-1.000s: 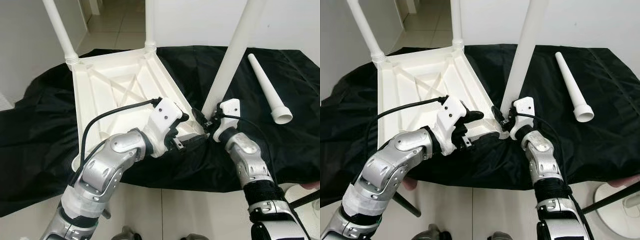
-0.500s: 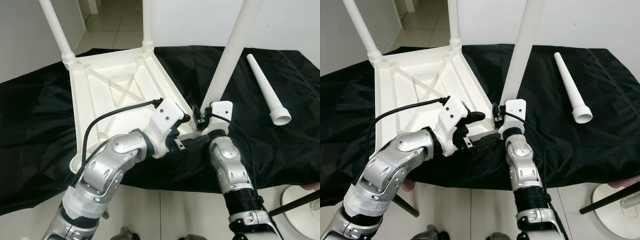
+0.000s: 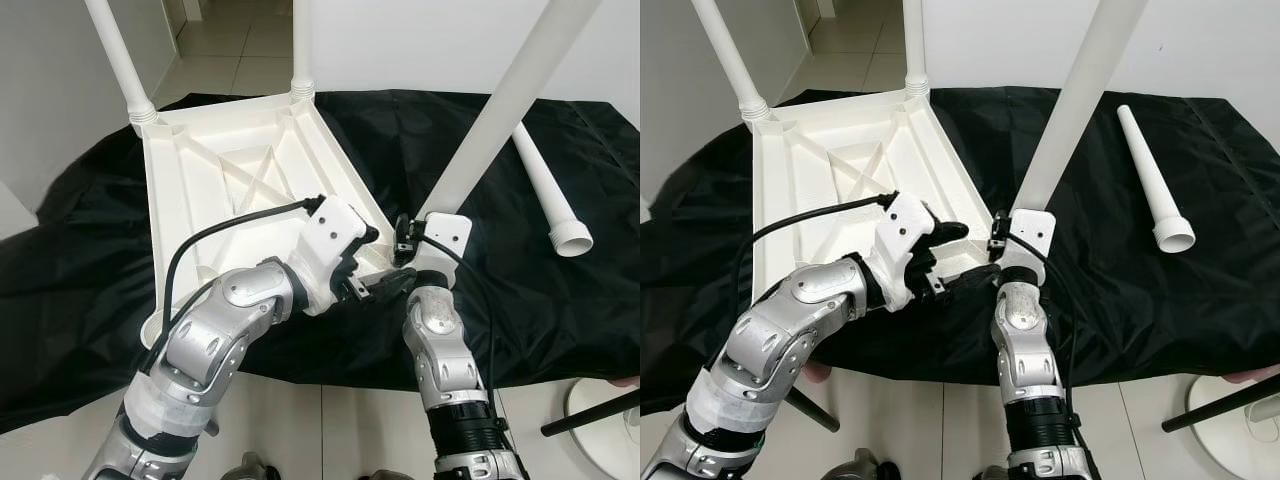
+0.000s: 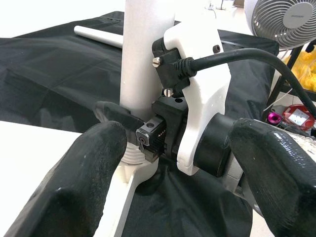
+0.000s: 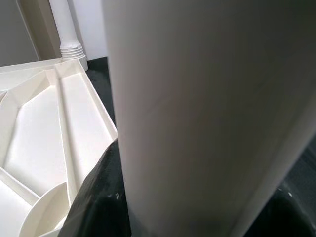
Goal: Building children table
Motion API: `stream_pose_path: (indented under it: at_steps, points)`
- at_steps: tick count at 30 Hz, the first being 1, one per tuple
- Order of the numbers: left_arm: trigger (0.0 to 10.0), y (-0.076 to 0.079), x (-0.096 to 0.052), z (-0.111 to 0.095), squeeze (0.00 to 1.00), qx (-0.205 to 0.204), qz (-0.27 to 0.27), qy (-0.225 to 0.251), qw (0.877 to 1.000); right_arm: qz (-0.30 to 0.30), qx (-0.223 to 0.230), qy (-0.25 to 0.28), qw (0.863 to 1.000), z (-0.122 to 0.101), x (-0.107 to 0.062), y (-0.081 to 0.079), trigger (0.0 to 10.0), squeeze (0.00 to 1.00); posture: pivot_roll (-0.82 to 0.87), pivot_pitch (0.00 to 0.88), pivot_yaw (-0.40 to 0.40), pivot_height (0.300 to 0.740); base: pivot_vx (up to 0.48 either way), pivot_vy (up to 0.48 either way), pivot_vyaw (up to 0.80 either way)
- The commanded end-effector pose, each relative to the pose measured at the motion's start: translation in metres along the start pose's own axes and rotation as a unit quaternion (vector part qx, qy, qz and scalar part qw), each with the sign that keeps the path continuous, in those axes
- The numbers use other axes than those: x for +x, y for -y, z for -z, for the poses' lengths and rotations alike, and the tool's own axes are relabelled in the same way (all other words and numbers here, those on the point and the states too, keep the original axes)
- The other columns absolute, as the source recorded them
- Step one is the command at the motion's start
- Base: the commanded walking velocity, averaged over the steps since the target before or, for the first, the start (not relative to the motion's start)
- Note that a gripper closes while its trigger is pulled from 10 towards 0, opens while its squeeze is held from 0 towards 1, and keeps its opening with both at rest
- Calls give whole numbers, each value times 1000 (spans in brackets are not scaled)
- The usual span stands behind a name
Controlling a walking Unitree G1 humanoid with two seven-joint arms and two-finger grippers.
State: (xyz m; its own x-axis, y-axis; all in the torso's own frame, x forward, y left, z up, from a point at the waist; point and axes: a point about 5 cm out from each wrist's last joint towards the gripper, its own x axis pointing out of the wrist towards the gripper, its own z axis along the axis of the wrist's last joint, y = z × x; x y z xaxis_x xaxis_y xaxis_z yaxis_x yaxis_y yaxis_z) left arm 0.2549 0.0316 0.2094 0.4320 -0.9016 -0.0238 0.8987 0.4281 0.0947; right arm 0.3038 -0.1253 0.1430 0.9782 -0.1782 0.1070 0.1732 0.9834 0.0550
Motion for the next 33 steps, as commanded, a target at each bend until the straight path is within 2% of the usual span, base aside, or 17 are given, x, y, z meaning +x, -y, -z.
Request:
stream_pose_path:
  at_steps: [1,5,6,8,9,12,13,15,16,19,24,25,27,28,33]
  points:
    - [10000,-3,-2,2,0,2,-12,-4,1000,15,-15,-71,997,28,-10,8,10000,0,-42,32,52,740,0,0,0]
    - [10000,-3,-3,3,0,1,-11,-6,1000,16,-9,-57,998,25,-9,12,10000,0,-45,33,58,740,0,0,0]
    - [10000,-4,-2,3,0,2,-12,-6,1000,16,-10,-53,998,23,-7,15,10000,482,-44,32,60,740,0,0,0]
    - [10000,-4,-2,3,0,2,-12,-6,1000,16,-10,-53,998,23,-7,15,10000,482,-44,32,60,740,0,0,0]
    - [10000,-4,-2,2,0,2,-11,-6,1000,9,-4,-51,999,23,-5,17,10000,1000,-46,29,61,740,0,0,0]
    - [10000,-3,-1,1,0,2,-7,-4,1000,-15,-9,-66,998,24,3,20,10000,1000,-47,28,65,740,0,0,0]
    - [10000,-2,-1,1,0,3,-6,-5,1000,-24,-9,-76,997,26,6,20,10000,722,-47,28,65,740,0,0,0]
    - [10000,-2,-1,1,0,4,-6,-5,1000,-29,-8,-83,996,27,7,20,10000,722,-47,28,65,740,0,0,0]
    - [10000,-2,-1,1,0,4,-6,-5,1000,-42,-6,-93,995,27,9,20,10000,0,-44,31,71,740,0,0,0]
    - [10000,-3,-1,1,0,2,-7,-5,1000,-62,-9,-103,993,27,13,19,10000,0,-42,29,71,740,0,0,0]
    - [10000,-4,-2,0,0,5,-9,-5,1000,-89,-24,-84,992,20,19,17,10000,0,-39,33,71,740,0,0,0]
    - [10000,-4,-2,0,0,5,-9,-6,1000,-96,-27,-72,992,17,20,17,8353,0,-37,32,72,740,0,0,0]
    - [10000,-4,-2,0,0,5,-9,-6,1000,-96,-27,-72,992,17,20,17,8353,0,-37,32,72,740,0,0,0]
    - [10000,-5,-2,0,0,4,-12,-5,1000,-108,-31,-55,992,12,23,18,0,0,-35,33,72,740,0,0,0]
    - [10000,-5,-2,-1,0,3,-14,-4,1000,-112,-31,-51,992,8,29,23,0,0,-36,32,72,740,0,0,0]
